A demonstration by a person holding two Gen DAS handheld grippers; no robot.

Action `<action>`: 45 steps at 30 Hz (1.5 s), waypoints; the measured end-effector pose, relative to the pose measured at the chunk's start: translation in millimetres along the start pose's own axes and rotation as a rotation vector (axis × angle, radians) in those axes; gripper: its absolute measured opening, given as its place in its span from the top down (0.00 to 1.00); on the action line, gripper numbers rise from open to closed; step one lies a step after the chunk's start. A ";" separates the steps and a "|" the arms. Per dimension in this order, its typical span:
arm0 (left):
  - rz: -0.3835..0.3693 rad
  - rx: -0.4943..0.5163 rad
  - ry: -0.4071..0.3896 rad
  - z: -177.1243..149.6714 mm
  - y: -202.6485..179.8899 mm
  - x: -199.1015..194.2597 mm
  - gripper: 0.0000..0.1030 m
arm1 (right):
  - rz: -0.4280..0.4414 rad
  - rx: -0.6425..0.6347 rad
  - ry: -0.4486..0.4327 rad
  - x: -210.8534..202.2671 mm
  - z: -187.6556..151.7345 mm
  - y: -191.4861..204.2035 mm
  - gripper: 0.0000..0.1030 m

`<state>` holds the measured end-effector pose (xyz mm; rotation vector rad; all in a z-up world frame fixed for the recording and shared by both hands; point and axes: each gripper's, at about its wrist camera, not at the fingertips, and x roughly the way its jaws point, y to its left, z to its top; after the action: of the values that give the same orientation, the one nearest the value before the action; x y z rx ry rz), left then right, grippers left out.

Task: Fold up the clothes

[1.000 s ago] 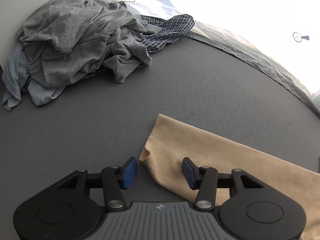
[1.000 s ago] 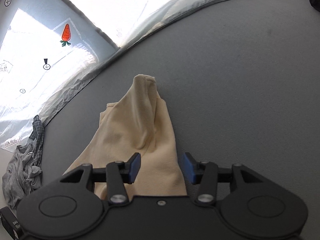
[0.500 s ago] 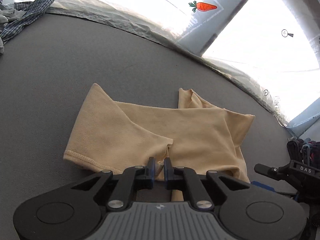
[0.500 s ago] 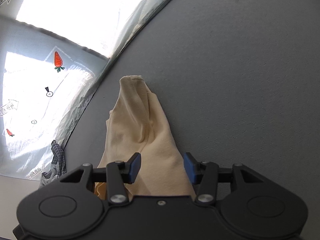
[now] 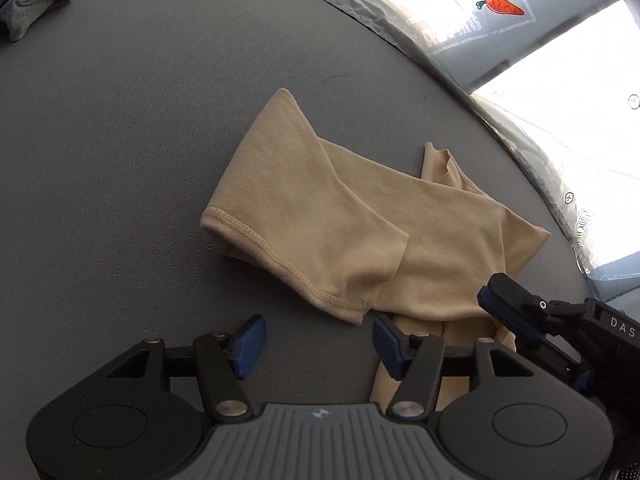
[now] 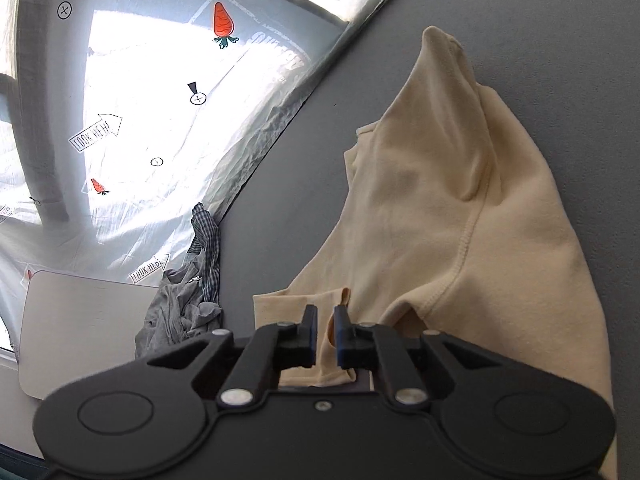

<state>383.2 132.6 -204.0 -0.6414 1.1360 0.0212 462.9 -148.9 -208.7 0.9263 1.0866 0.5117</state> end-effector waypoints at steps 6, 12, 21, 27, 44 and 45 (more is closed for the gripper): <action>0.003 -0.070 0.036 6.5 7.4 3.3 0.41 | -0.022 0.020 0.076 43.6 3.4 4.2 0.89; 0.017 -0.100 0.070 13.3 7.3 4.8 0.41 | -0.075 0.008 0.109 63.9 1.9 7.0 0.83; 0.028 -0.063 0.067 11.4 -0.6 7.3 0.32 | -0.082 -0.026 0.121 66.2 2.1 9.1 0.99; 0.099 0.105 0.058 4.4 -21.2 3.8 0.30 | -0.053 -0.048 0.033 25.2 -0.8 10.5 1.00; 0.132 0.417 0.130 -105.4 -66.4 -31.4 0.30 | -0.128 0.065 -0.307 -152.5 -102.7 -23.8 1.00; 0.135 0.426 0.138 -110.9 -65.7 -32.0 0.30 | -0.139 0.076 -0.311 -157.2 -111.4 -26.6 1.00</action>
<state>298.3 34.5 -175.7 -0.1886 1.2668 -0.1487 295.5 -238.8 -167.2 0.9536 0.8840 0.2039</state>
